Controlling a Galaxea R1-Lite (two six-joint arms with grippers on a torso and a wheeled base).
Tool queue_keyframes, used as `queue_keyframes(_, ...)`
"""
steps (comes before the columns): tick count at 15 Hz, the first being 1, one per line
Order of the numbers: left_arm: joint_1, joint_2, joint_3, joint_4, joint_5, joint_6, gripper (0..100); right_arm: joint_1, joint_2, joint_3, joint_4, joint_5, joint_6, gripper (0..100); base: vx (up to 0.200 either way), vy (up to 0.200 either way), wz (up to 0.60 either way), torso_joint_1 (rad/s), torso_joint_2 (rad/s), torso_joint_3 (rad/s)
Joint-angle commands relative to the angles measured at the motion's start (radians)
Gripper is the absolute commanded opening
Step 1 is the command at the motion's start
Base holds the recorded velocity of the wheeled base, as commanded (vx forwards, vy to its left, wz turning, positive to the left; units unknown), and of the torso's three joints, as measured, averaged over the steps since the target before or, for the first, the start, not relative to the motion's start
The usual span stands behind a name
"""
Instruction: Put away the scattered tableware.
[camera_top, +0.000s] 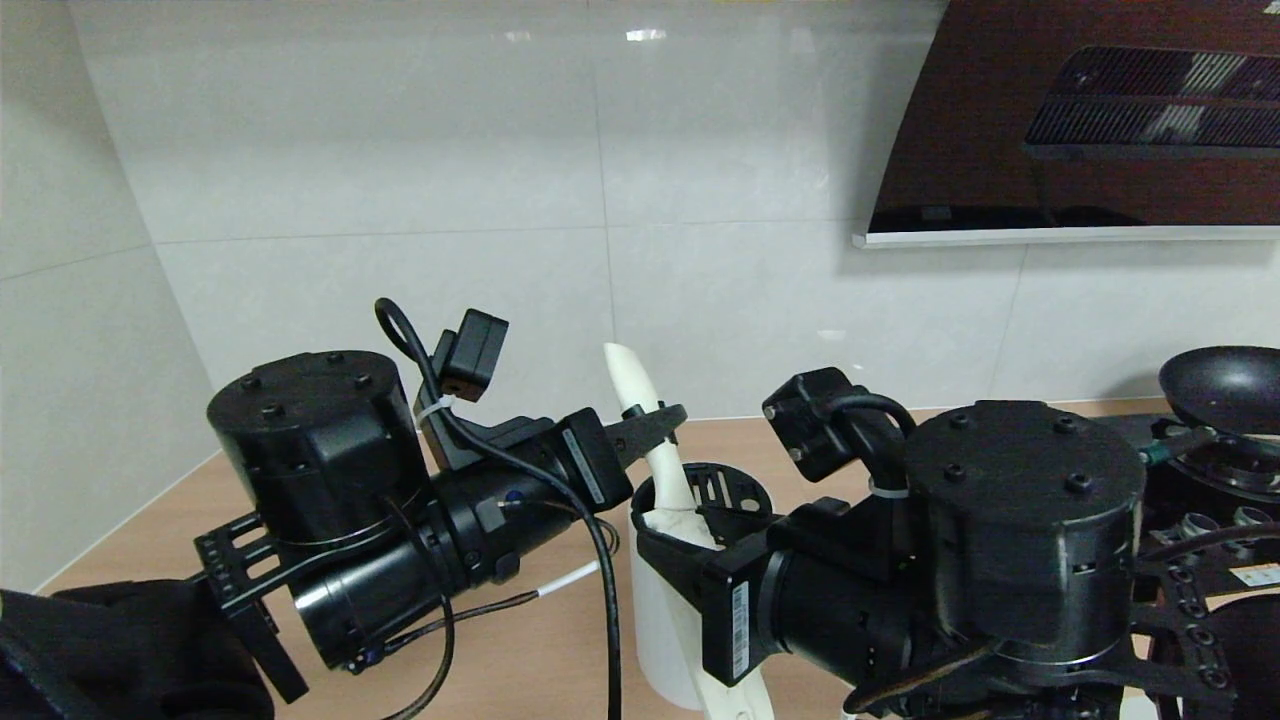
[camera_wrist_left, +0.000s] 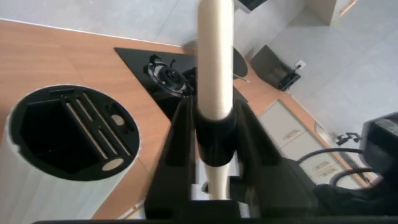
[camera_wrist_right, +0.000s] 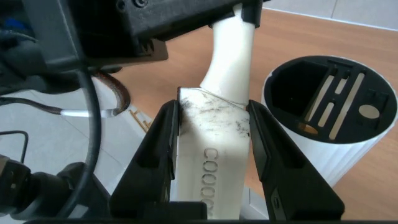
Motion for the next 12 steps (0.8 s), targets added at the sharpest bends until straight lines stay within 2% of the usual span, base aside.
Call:
queue_keyframes(1,0.000,0.001,0.000,-0.001,0.001,0.000,0,-0.001,-0.001,0.003,-0.002,0.000,0.000,0,0.000,0.000,0.00,0.000,0.00,0.000)
queue_keyframes(11,0.000,-0.016,-0.001,0.000,0.007,0.000,0,-0.007,-0.001,0.013,-0.002,-0.008,-0.001,0,0.000,0.000,0.00,0.000,0.00,0.000)
queue_keyframes(12,0.000,-0.025,-0.001,0.002,0.007,0.000,0,-0.007,0.001,0.014,-0.002,-0.008,-0.003,100,0.000,0.000,0.00,0.000,0.00,0.000)
